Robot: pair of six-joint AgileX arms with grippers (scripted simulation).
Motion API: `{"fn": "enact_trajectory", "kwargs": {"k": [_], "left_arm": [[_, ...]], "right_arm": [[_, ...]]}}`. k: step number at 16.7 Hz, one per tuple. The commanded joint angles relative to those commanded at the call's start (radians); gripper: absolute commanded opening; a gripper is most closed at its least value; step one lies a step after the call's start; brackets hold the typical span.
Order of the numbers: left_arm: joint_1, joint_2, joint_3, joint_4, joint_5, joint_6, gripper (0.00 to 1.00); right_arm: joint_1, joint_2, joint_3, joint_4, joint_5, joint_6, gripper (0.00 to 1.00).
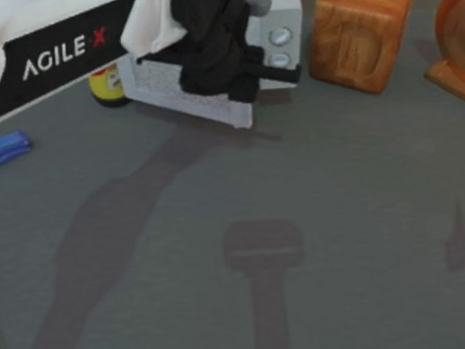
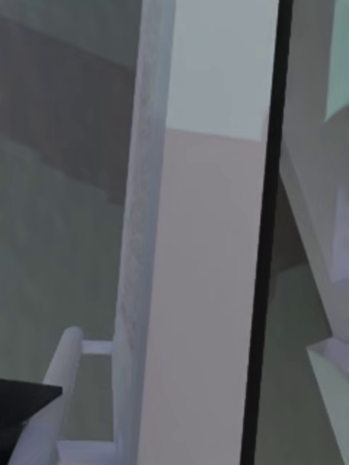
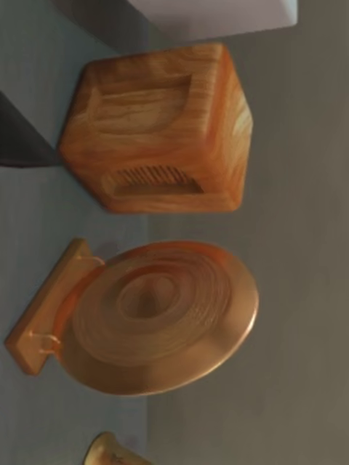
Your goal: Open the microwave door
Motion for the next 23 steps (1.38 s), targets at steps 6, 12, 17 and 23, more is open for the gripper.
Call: {"fn": "enact_trajectory", "kwargs": {"k": [6,12,17,23], "left_arm": [[0.000,0.000,0.000,0.000,0.000,0.000,0.00],[0.005,-0.027,-0.041,0.018,0.023,0.033,0.00],[0.011,-0.039,-0.058,0.025,0.029,0.052,0.00],[0.011,-0.039,-0.058,0.025,0.029,0.052,0.00]], "right_arm": [[0.000,0.000,0.000,0.000,0.000,0.000,1.00],[0.000,0.000,0.000,0.000,0.000,0.000,1.00],[0.000,0.000,0.000,0.000,0.000,0.000,1.00],[0.000,0.000,0.000,0.000,0.000,0.000,1.00]]}}
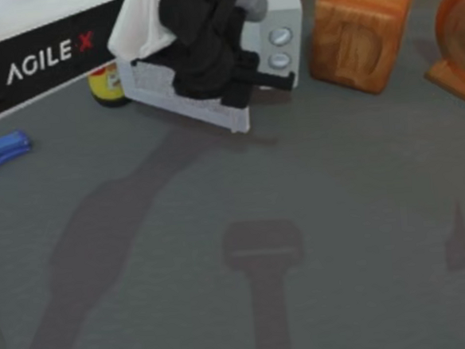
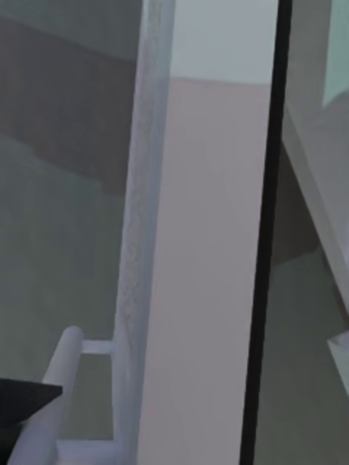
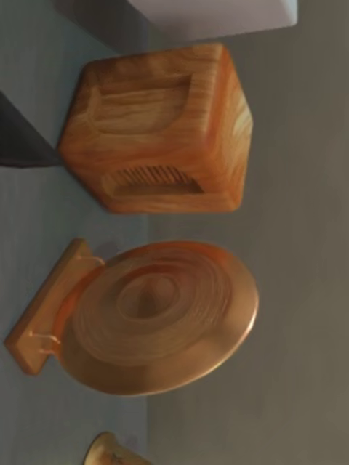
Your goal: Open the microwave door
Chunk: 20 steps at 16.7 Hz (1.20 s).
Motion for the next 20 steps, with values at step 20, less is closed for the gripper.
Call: {"fn": "enact_trajectory", "kwargs": {"k": [20], "left_arm": [[0.006,-0.026,-0.037,0.015,0.024,0.034,0.00]], "right_arm": [[0.000,0.000,0.000,0.000,0.000,0.000,1.00]]}}
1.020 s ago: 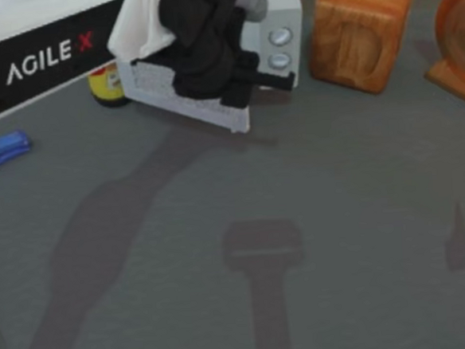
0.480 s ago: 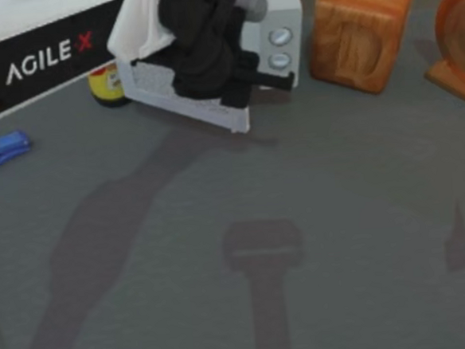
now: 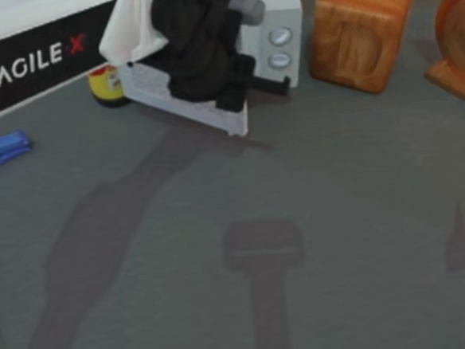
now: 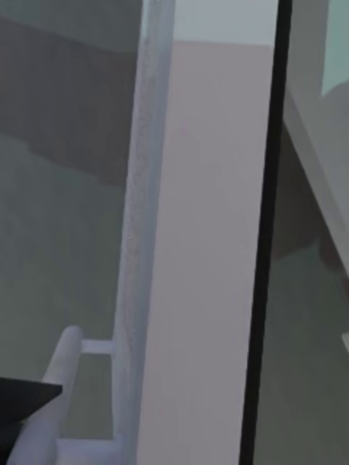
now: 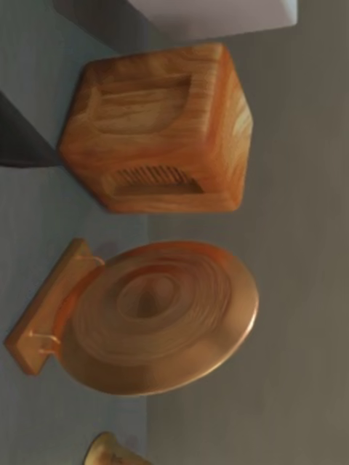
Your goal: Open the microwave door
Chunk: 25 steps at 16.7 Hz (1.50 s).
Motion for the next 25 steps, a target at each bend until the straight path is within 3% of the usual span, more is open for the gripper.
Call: {"fn": "enact_trajectory", "kwargs": {"k": [25], "left_arm": [[0.007,-0.013,-0.019,0.007,0.008,0.022,0.00]], "right_arm": [[0.000,0.000,0.000,0.000,0.000,0.000,1.00]]}}
